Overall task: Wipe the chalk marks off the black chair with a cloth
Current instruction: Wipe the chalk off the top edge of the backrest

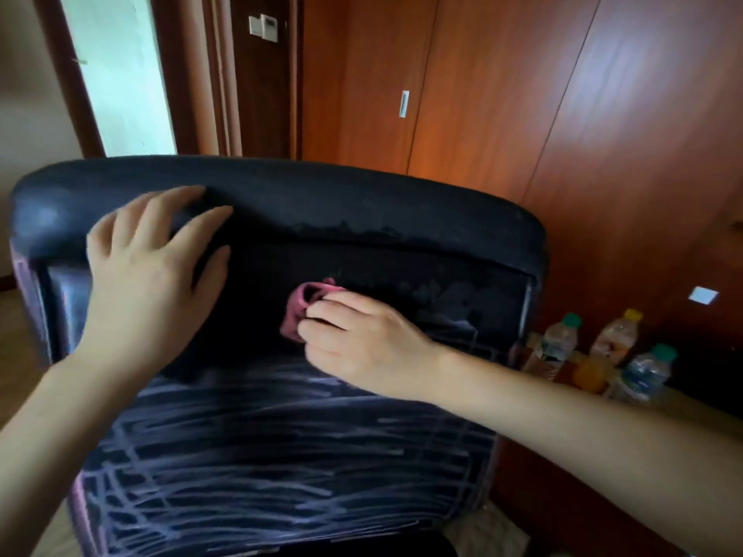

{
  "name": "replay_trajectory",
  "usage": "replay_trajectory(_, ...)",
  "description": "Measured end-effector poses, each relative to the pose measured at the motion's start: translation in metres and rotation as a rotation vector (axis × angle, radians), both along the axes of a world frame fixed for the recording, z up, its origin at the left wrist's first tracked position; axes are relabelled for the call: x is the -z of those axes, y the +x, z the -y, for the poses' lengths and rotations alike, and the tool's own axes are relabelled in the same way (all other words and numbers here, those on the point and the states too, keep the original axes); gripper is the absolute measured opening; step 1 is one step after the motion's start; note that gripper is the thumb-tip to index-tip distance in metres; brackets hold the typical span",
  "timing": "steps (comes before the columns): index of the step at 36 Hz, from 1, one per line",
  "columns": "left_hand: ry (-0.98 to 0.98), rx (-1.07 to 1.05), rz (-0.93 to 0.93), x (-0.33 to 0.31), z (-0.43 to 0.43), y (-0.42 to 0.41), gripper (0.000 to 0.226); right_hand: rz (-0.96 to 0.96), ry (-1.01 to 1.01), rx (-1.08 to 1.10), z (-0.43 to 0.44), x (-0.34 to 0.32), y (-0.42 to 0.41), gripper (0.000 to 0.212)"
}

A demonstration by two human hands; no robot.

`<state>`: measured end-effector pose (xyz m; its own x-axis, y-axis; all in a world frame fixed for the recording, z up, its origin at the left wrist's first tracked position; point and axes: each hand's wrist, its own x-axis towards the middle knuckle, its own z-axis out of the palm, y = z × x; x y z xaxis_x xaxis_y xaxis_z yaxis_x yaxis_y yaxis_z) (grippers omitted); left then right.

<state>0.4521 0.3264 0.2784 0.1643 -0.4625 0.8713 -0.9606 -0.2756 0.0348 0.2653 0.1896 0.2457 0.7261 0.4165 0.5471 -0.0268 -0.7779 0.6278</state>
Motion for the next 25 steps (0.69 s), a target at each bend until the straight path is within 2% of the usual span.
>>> replay_trajectory(4, 0.0, 0.037, 0.067, 0.005, 0.016, -0.02, 0.034, -0.006, -0.017, 0.139, 0.034, -0.003, -0.063, 0.024)
replay_trajectory(9, 0.023, 0.076, 0.083, 0.006, 0.026, -0.034, 0.035, 0.033, 0.1, 0.289, 0.058, -0.002, -0.13, 0.043)
replay_trajectory(12, 0.028, 0.089, 0.089, 0.005, 0.028, -0.038, 0.035, 0.041, 0.126, 0.343, 0.058, -0.007, -0.147, 0.034)
replay_trajectory(15, 0.018, 0.102, 0.097, 0.004, 0.032, -0.04, 0.032, 0.123, 0.129, 0.28, 0.041, -0.014, -0.131, 0.029)
replay_trajectory(18, 0.023, 0.119, 0.093, 0.004, 0.031, -0.037, 0.028, 0.186, 0.114, 0.085, 0.005, -0.014, -0.084, 0.021)
replay_trajectory(21, 0.019, 0.151, 0.094, 0.004, 0.028, -0.03, 0.026, 0.21, 0.111, -0.092, -0.025, -0.003, -0.023, 0.023)
replay_trajectory(25, 0.011, 0.157, 0.119, 0.004, 0.027, -0.023, 0.025, 0.144, 0.111, -0.079, -0.026, 0.016, 0.025, 0.028)
